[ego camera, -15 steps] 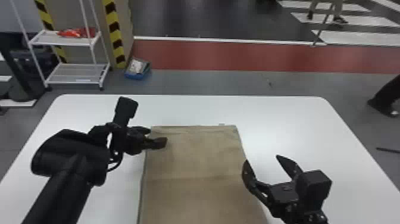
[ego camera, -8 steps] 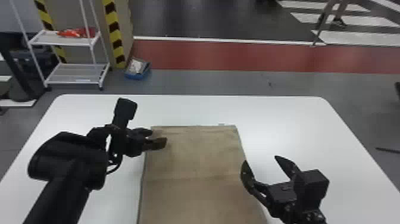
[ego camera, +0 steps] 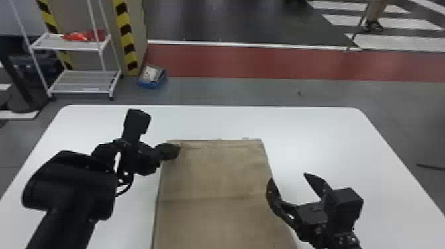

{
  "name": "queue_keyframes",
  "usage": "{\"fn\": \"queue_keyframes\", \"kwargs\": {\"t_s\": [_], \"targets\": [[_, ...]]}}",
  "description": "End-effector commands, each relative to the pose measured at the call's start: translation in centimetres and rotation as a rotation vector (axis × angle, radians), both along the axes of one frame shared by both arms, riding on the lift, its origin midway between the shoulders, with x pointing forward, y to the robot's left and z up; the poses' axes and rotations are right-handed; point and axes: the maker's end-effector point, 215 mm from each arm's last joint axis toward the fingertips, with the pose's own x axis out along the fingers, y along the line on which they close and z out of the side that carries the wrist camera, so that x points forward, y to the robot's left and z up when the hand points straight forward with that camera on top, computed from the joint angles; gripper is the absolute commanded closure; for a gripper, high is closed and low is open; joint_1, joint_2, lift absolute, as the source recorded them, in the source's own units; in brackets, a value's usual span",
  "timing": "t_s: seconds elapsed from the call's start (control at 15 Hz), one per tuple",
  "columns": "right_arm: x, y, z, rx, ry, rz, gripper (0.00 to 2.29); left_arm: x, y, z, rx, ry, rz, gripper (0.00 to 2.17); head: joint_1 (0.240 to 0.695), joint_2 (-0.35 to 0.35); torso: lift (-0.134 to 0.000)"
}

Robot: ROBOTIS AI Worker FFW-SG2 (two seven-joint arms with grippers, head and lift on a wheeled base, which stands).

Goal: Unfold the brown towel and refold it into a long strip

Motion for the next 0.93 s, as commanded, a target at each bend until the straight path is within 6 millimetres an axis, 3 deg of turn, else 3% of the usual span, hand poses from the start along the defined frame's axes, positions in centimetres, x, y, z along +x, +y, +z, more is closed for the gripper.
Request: {"fn": "queue_keyframes", "kwargs": {"t_s": [0.0,0.13,0.33,0.47,0.6,0.87], "targets": [[0.0,0.1,-0.2,0.0,0.004,0.002,0.13,-1.4,-0.5,1.3,-0.006,-0.036,-0.009,1.91,0.695,-0.092,-0.103],[0.1,0.3,-0.4,0.001,0.008,0.005,0.13,-3.9,-0.9,2.3,-0.021,-0.021,-0.003,1.91,0.695,-0.096,-0.103],[0.2,0.5,-0.6,0.0,0.01,0.008,0.13,-9.4,-4.4,7.1,-0.06,-0.066,-0.04,1.91,0.695,-0.112,-0.103],[0.3,0.5,-0.6,0.0,0.009,0.008,0.13,-12.7,-7.1,8.5,-0.073,-0.068,-0.082,1.91,0.695,-0.134,-0.103],[0.4,0.2,-0.3,-0.005,0.004,0.01,0.13,-15.3,-9.6,8.0,-0.077,-0.057,-0.114,1.91,0.695,-0.164,-0.103],[0.4,-1.6,1.7,0.003,-0.042,-0.011,0.13,-18.4,-11.8,5.2,-0.055,-0.019,-0.115,1.91,0.695,-0.237,-0.103]]}}
